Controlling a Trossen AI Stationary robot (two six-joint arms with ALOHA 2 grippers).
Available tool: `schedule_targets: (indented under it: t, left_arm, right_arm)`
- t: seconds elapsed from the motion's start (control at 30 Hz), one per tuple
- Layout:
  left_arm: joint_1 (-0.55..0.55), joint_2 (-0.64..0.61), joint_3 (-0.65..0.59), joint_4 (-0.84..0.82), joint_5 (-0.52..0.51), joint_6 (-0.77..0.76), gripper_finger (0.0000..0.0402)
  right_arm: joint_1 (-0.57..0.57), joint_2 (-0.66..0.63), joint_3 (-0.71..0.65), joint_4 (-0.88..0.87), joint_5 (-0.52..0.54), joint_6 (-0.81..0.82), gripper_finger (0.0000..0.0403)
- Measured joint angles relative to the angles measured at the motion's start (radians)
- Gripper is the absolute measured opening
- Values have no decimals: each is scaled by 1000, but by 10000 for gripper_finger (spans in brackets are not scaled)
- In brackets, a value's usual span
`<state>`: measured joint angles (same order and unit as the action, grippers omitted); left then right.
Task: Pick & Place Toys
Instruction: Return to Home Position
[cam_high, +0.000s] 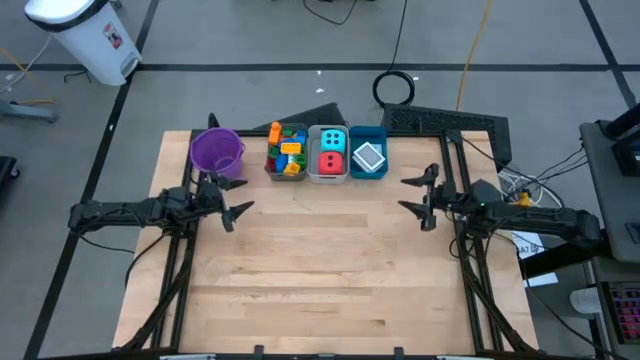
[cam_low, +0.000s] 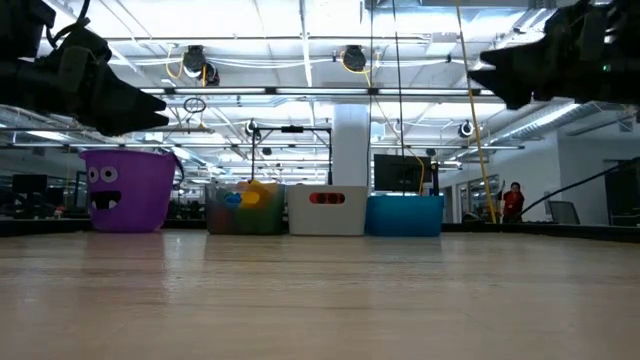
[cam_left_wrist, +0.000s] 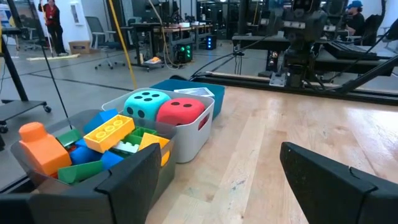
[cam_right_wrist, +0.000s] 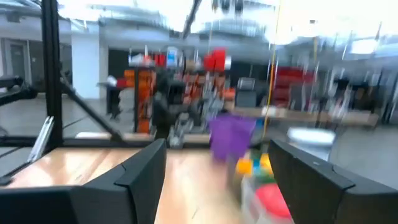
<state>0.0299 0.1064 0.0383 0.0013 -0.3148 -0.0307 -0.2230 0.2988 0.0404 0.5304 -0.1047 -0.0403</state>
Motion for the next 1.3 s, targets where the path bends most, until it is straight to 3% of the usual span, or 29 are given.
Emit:
schedule_targets:
  t: [0.3,0.53,0.93,1.3]
  left_arm:
    - [0,0,0,0,0,0,335]
    - [0,0,0,1,0,0,335]
    - [0,0,0,3,-1,1,335]
    - [0,0,0,2,-1,1,335]
  right_arm:
    - [0,-67,-21,55,-2,-83,256]
    - [0,-299,-22,-200,-2,-97,256]
    - [0,-231,-15,-361,0,-26,256]
    - [0,-207,-15,-348,0,-26,256]
